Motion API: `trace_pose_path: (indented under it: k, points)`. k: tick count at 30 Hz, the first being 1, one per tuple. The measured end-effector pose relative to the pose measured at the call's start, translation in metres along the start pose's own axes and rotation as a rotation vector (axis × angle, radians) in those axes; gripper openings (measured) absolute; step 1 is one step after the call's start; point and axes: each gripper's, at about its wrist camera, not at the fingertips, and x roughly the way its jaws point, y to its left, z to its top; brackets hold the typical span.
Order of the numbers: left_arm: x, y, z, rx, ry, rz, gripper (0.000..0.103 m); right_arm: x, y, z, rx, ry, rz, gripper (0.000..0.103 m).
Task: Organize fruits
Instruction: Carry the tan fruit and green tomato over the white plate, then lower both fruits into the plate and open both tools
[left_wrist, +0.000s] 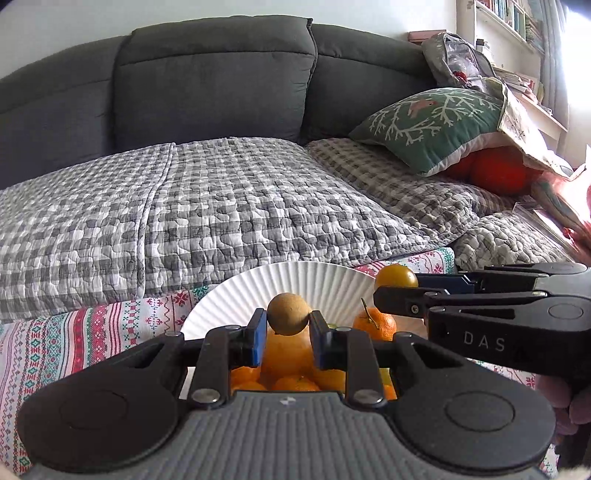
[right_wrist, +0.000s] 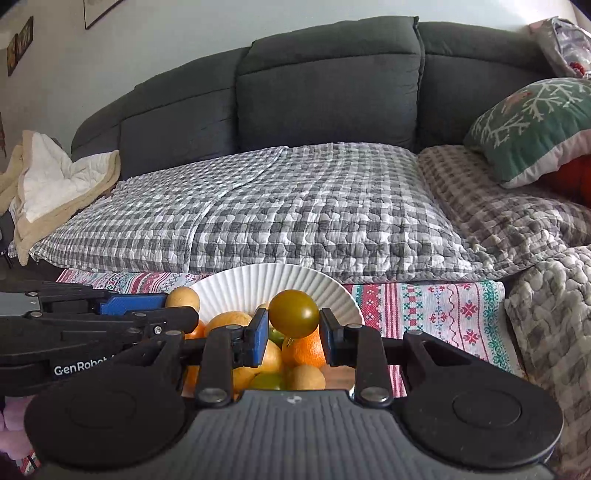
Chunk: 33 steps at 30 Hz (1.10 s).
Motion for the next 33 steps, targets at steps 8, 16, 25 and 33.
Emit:
trace_pose_path:
  k: [8, 16, 25, 33]
  points:
    - [0.04, 0.007, 0.008, 0.002, 0.05, 0.024, 0.026, 0.035, -0.007, 0.013, 0.028, 0.056, 0.004, 0.026]
    - [0.061, 0.012, 0.009, -0.024, 0.108, 0.036, 0.026, 0.054, -0.011, 0.009, 0.031, 0.122, -0.024, 0.026]
    - [0.066, 0.015, 0.009, -0.027, 0.114, 0.062, 0.032, 0.054, -0.011, 0.009, 0.046, 0.126, -0.032, 0.032]
    - [0.04, 0.014, 0.008, 0.003, 0.069, 0.111, 0.064, 0.031, -0.011, 0.016, 0.077, 0.102, -0.062, 0.059]
